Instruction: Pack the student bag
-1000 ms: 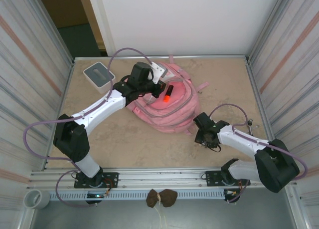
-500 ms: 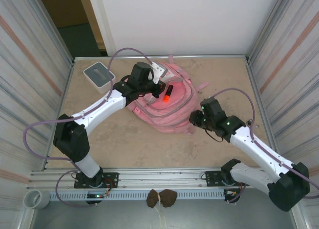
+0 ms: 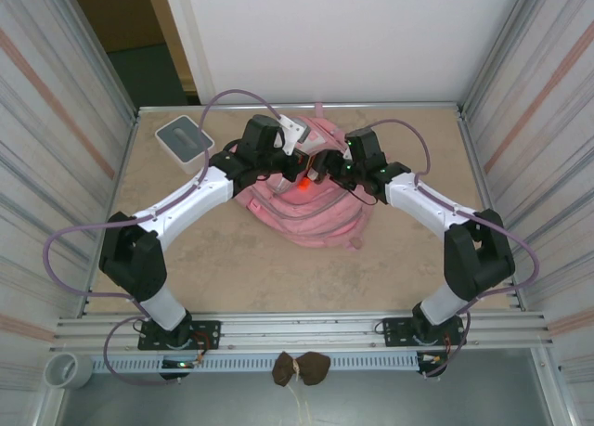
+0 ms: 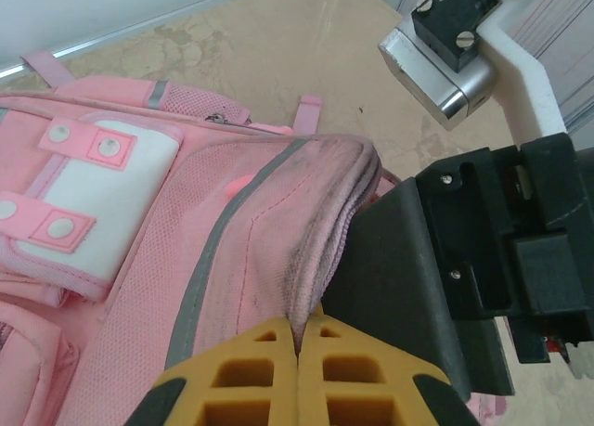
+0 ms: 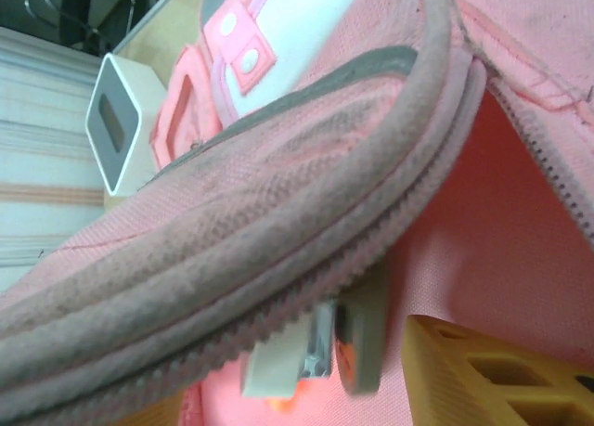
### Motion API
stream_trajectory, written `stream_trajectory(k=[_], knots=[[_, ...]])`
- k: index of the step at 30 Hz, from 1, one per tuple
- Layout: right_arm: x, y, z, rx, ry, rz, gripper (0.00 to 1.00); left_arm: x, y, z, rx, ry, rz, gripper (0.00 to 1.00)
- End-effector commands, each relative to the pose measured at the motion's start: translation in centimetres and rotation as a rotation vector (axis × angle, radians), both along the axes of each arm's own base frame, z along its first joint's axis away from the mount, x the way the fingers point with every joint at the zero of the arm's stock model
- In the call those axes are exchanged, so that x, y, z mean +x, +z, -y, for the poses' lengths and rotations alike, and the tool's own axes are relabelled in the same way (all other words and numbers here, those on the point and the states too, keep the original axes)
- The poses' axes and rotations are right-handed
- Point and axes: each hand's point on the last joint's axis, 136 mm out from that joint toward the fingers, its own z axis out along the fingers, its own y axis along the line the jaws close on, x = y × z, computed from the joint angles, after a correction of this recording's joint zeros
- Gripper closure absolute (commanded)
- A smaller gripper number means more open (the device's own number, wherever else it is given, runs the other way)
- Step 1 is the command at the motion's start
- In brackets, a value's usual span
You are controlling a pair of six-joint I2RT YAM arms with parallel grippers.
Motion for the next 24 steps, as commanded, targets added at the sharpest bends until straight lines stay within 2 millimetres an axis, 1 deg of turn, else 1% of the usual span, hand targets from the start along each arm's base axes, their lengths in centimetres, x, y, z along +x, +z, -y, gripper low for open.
stream_trajectory(k=[1, 3, 5, 8, 10, 12, 14, 17, 19, 20, 22, 24], knots=[[-1.1, 2.5, -0.2, 0.012, 0.06, 0.074, 0.38, 0.1, 4.6, 0.0, -0.088, 0.0, 0.086, 1.0], [-1.9, 2.2, 0.7, -0.028, 0.05, 0.075, 0.41, 0.2, 4.4, -0.1, -0.088, 0.003, 0.084, 1.0], [-2.7, 1.4, 1.4, -0.065, 0.032, 0.061, 0.45, 0.1, 4.2, 0.0, -0.091, 0.0, 0.078, 1.0], [-3.3, -0.3, 1.4, -0.102, 0.019, 0.029, 0.53, 0.1, 4.1, 0.0, -0.09, 0.0, 0.078, 1.0], [-3.2, -1.1, 1.2, -0.125, 0.014, 0.023, 0.57, 0.0, 4.1, -0.1, -0.09, 0.002, 0.075, 1.0], [-2.5, -1.1, 0.3, -0.107, 0.028, 0.034, 0.63, 0.0, 4.0, -0.1, -0.089, 0.004, 0.075, 1.0], [-1.2, -0.9, -1.0, -0.092, 0.042, 0.053, 0.66, 0.0, 3.8, -0.2, -0.086, 0.012, 0.071, 1.0], [0.5, -0.2, -3.6, -0.042, 0.113, 0.062, 0.67, 0.1, 3.2, -0.4, -0.077, 0.027, 0.056, 1.0], [0.4, 0.3, -4.5, -0.028, 0.15, 0.064, 0.67, 0.3, 2.9, -0.6, -0.067, 0.042, 0.05, 1.0], [0.0, 0.7, -4.3, -0.037, 0.159, 0.076, 0.66, 0.4, 2.8, -0.8, -0.061, 0.053, 0.05, 1.0], [-1.3, 1.0, -3.0, -0.072, 0.155, 0.09, 0.62, 0.4, 2.6, -1.0, -0.053, 0.064, 0.049, 1.0], [-3.0, 1.2, -0.9, -0.106, 0.129, 0.106, 0.59, 0.5, 2.1, -1.1, -0.053, 0.073, 0.042, 1.0]])
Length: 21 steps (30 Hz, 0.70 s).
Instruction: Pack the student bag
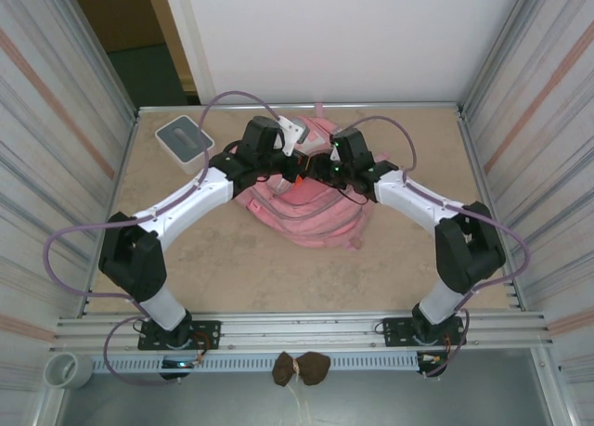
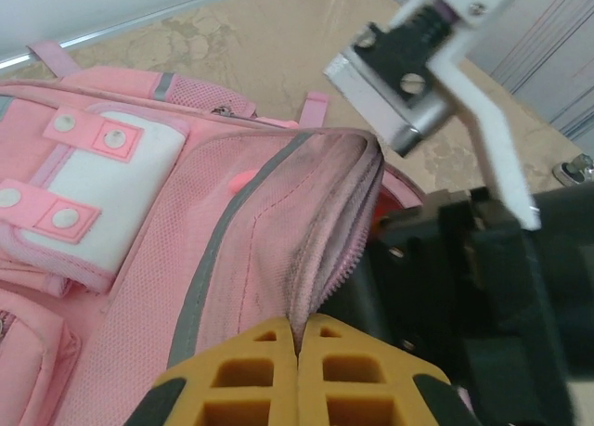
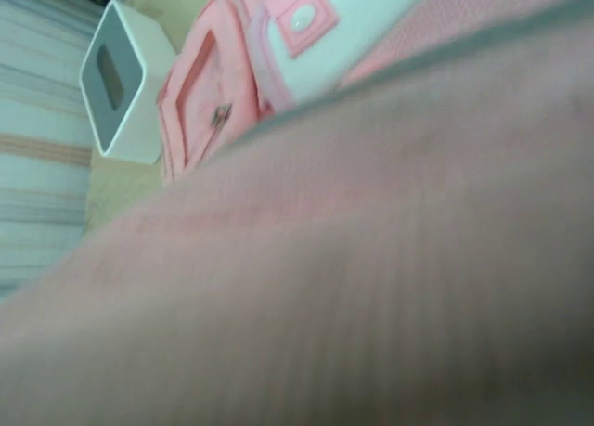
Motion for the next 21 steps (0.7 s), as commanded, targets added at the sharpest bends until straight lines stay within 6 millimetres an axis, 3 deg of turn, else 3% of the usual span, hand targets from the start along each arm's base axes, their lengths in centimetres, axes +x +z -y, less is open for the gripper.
stream_trajectory(k=[1, 6, 9, 12, 16, 21], knots=[[-3.1, 1.8, 2.6, -0.044, 0.012, 0.058, 0.58, 0.3, 2.3, -0.5, -0.057, 0.042, 0.051, 1.0], [-6.6, 2.1, 9.1, -0.17, -0.091, 0.082, 0.5, -0.8, -0.2, 1.0, -0.042, -0.009, 0.013, 0.96], [-7.5, 3.2, 13.2, -0.229, -0.187, 0.116, 0.43, -2.4, -2.7, 2.5, 0.01, -0.066, -0.003, 0.86], [-7.7, 4.5, 15.2, -0.227, -0.24, 0.145, 0.39, -4.1, -4.5, 3.6, 0.05, -0.141, -0.041, 0.74], [-7.4, 5.8, 14.4, -0.168, -0.213, 0.176, 0.37, -6.1, -4.1, 3.7, 0.059, -0.234, -0.05, 0.6], [-6.8, 6.6, 9.2, -0.089, -0.054, 0.192, 0.39, -7.5, -1.2, 1.5, -0.066, -0.233, -0.009, 0.44]])
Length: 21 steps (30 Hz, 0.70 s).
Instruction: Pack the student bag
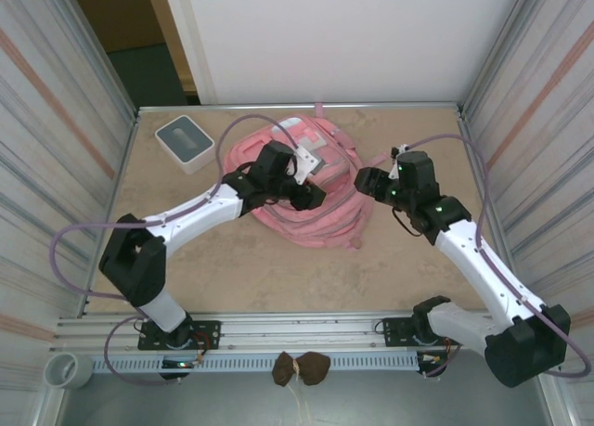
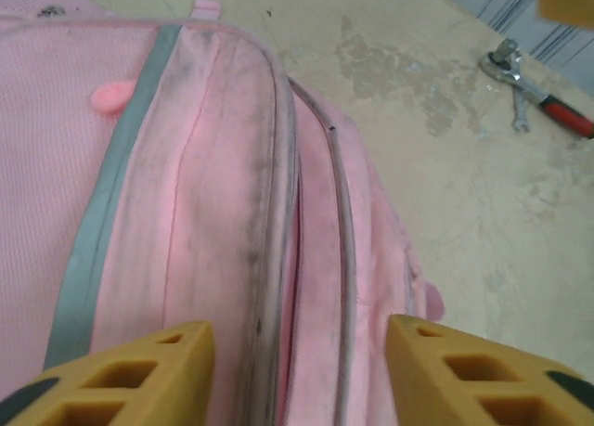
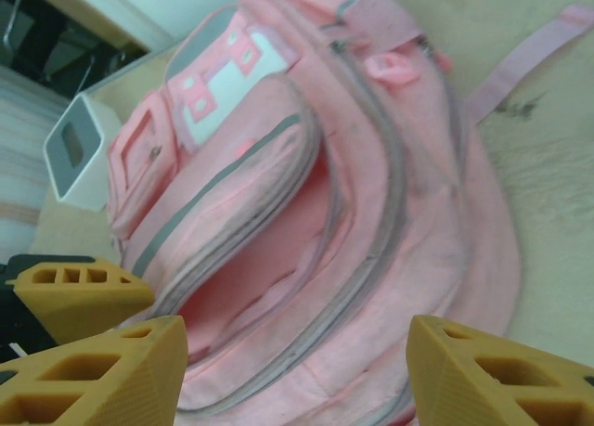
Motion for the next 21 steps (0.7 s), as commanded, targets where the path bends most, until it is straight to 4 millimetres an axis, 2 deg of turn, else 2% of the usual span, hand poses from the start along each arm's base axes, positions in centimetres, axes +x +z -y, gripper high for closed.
stream_trajectory(k=[1, 3, 6, 8, 10, 12, 16, 18, 21], knots=[[0.2, 1.2, -4.5, 0.005, 0.149, 0.028, 0.4, -1.1, 3.9, -2.0, -0.142, 0.002, 0.037, 0.4], [0.4, 1.6, -6.6, -0.043, 0.198, 0.047, 0.42, -0.9, 4.6, -3.8, -0.209, 0.056, 0.03, 0.35], [1.0, 1.6, -9.4, -0.114, 0.26, 0.072, 0.46, 0.4, 4.1, -7.2, -0.262, 0.209, -0.007, 0.3], [1.7, 0.5, -10.8, -0.14, 0.288, 0.051, 0.48, 1.6, 3.1, -9.4, -0.283, 0.325, -0.054, 0.3], [2.4, -1.6, -11.6, -0.167, 0.298, 0.004, 0.52, 2.6, 1.6, -11.4, -0.29, 0.426, -0.106, 0.29], [2.7, -3.8, -11.9, -0.187, 0.304, -0.05, 0.56, 2.9, 0.2, -12.2, -0.266, 0.465, -0.141, 0.29], [2.6, -7.5, -11.3, -0.208, 0.294, -0.126, 0.6, 2.7, -2.7, -12.1, -0.192, 0.462, -0.219, 0.28], [2.4, -8.4, -11.0, -0.189, 0.296, -0.158, 0.6, 2.8, -3.7, -11.9, -0.174, 0.457, -0.243, 0.28], [1.8, -7.7, -10.6, -0.16, 0.307, -0.156, 0.6, 3.3, -4.8, -12.0, -0.139, 0.462, -0.243, 0.27]])
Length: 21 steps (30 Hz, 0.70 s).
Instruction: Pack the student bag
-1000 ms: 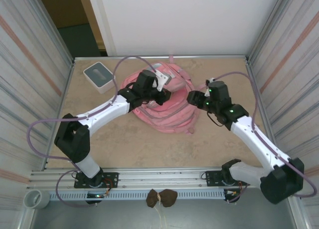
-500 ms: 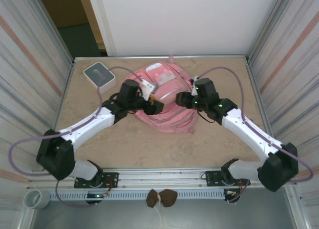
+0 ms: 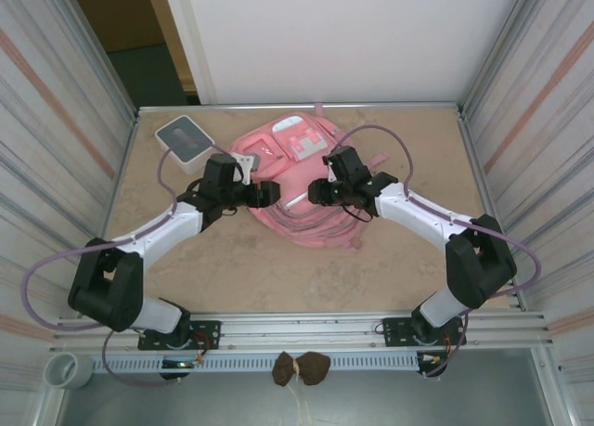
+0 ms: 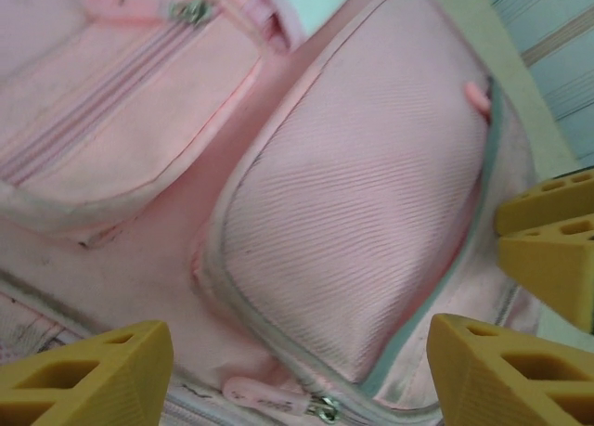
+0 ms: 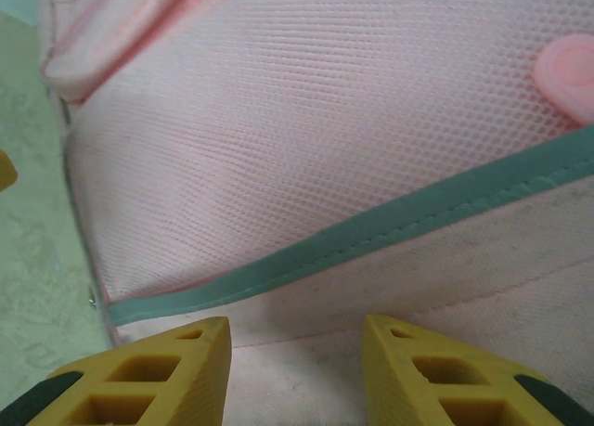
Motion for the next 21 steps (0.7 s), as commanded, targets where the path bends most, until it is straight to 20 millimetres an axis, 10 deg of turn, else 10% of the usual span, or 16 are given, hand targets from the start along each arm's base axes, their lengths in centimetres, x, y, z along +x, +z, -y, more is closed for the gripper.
stream_trajectory(k=[1, 11, 21], knots=[[-0.7, 1.7, 0.4, 0.041, 0.018, 0.016, 0.59, 0.6, -0.8, -0.1, 0.042, 0.008, -0.017, 0.27], [-1.8, 1.5, 7.3, 0.163, -0.168, -0.031, 0.45, 2.2, -1.2, 2.2, 0.048, -0.105, -0.035, 0.32], [2.1, -1.1, 8.7, 0.155, -0.245, -0.079, 0.49, 1.4, -3.0, 4.0, 0.018, -0.184, -0.113, 0.49]])
